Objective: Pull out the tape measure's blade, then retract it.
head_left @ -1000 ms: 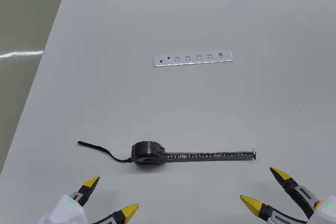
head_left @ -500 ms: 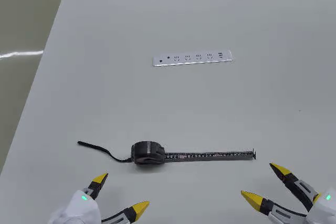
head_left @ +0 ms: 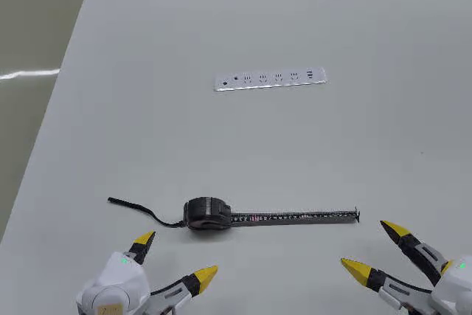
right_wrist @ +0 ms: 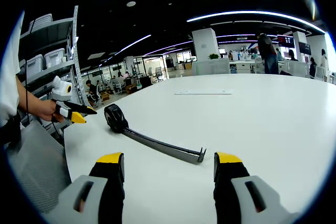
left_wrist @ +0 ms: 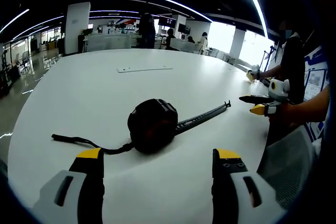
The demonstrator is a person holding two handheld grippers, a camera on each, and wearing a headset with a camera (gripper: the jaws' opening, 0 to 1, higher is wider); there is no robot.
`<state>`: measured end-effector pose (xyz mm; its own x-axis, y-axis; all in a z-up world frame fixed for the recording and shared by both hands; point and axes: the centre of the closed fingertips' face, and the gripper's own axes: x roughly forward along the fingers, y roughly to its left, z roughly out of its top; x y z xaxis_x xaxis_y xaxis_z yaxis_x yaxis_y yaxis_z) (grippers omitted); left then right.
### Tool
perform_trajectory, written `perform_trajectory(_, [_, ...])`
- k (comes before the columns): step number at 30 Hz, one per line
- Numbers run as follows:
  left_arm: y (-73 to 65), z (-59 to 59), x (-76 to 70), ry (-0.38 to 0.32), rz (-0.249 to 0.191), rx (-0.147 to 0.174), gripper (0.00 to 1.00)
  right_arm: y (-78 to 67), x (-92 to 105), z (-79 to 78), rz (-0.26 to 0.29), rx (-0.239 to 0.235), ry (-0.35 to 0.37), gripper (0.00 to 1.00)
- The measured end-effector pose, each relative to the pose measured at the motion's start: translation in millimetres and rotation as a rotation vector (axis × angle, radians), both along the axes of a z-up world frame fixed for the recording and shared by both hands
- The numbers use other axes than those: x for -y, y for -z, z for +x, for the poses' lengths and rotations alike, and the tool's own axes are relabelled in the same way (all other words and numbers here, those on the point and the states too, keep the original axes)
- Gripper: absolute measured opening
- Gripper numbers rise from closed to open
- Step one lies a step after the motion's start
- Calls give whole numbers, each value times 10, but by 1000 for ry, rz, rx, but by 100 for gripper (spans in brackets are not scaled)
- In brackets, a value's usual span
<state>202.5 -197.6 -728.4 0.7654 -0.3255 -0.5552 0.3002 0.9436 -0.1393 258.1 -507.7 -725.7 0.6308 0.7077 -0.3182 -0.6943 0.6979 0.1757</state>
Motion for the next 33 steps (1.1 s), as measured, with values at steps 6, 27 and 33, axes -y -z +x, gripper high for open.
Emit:
perform_trajectory(6, [2, 85, 29, -23, -1, -3, 86, 20, -4, 59, -9, 1, -13, 70])
perform_trajectory(27, [119, 282, 75, -122, -37, -49, 88, 36, -50, 262, -12, 9, -35, 69])
perform_trajectory(33, [159, 314, 88, -133, -32, -60, 88, 68, -50, 292, -20, 4, -48, 69])
